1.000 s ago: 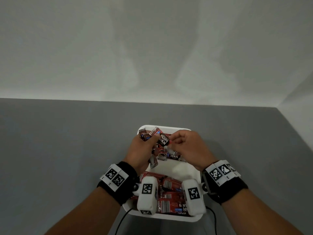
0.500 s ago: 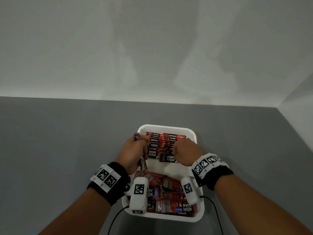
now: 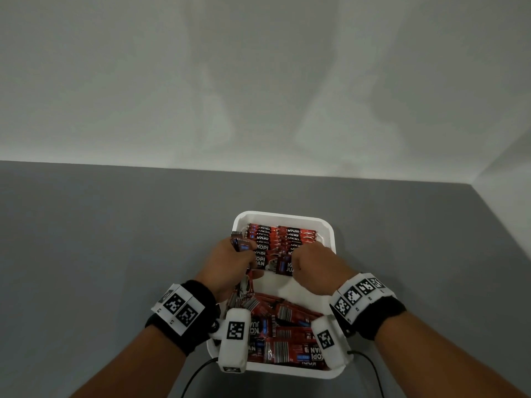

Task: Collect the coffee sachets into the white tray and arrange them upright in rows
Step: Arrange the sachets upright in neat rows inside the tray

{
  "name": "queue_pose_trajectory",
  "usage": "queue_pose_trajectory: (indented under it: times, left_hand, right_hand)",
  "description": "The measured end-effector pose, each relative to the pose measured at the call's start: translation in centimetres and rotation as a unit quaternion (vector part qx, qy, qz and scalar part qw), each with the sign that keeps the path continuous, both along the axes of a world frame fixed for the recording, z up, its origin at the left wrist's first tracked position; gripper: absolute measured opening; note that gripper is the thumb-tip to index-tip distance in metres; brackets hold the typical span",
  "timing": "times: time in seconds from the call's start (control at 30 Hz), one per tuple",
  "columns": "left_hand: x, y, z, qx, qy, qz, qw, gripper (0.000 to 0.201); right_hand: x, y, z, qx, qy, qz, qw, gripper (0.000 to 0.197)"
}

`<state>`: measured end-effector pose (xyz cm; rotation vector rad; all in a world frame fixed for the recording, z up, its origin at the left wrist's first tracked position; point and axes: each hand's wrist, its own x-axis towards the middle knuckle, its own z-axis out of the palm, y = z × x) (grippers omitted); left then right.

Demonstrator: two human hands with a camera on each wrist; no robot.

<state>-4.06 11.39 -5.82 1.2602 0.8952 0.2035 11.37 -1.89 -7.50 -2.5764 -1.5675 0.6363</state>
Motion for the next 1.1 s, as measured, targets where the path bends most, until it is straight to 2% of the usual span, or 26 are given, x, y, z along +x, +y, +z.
queue_pose_trajectory:
  times: [0.07,0.27,0.43,0.5,0.57,0.63,0.7,0.77,0.87,0.93,1.0,1.1]
  left_hand:
    - [0.0,-0.1,0.1,0.008,-0.003,-0.005,1.0,0.02]
    - [0.3,-0.3,0.0,0.032,0.004,-0.01,0.999,0.014]
    - [0.0,-0.1,0.2,0.04,-0.005,-0.034,0.999,0.02]
    - [-0.1,-0.1,0.3,0.033,-0.021,-0.025,0.999,0.018]
    - [-0.1,-0.3,0.5,0.005,-0.048,0.01,0.999,0.017]
    - [0.1,-0.7,0.6,-0.012,-0.073,0.031,0.997,0.018]
    - [0.5,-1.3,1.0,-0.014,-0.096,0.037,0.995,0.022]
    - [1.0,-1.7,1.5,-0.004,-0.115,0.045,0.992,0.021]
    - [1.4,-2.0,2.6,0.042,-0.125,0.044,0.99,0.028]
    - [1.3,-1.6,2.9,0.055,-0.125,0.041,0.99,0.029]
    - [1.2,-1.2,2.9,0.026,-0.113,0.044,0.992,0.018]
    - [0.8,-0.6,2.7,0.035,-0.098,0.022,0.994,0.019]
  right_hand:
    - [-0.7,-0.9,-0.5,-0.034,0.021,0.02,0.999,0.021]
    - [-1.0,-1.8,-2.1,-0.066,-0.027,0.042,0.997,0.035]
    - [-0.8,-1.8,-2.2,-0.053,-0.015,0.031,0.998,0.035]
    - [-0.6,-1.9,-1.8,-0.033,0.02,0.019,0.999,0.035]
    - [-0.6,-1.9,-0.7,0.049,0.081,0.0,0.996,0.033]
    - [-1.4,-1.6,1.3,0.146,0.171,-0.055,0.973,0.026]
    - [-2.4,-0.9,2.7,0.197,0.294,-0.122,0.927,0.023]
    - [-3.2,-0.3,3.1,0.231,0.364,-0.162,0.888,0.026]
    - [-3.2,0.2,3.5,0.283,0.372,-0.196,0.862,0.02]
    - [-2.6,0.3,4.0,0.298,0.355,-0.214,0.86,0.015]
    - [-1.9,0.2,4.1,0.306,0.342,-0.231,0.858,0.013]
    - [-1.2,0.3,4.2,0.304,0.324,-0.241,0.863,0.011]
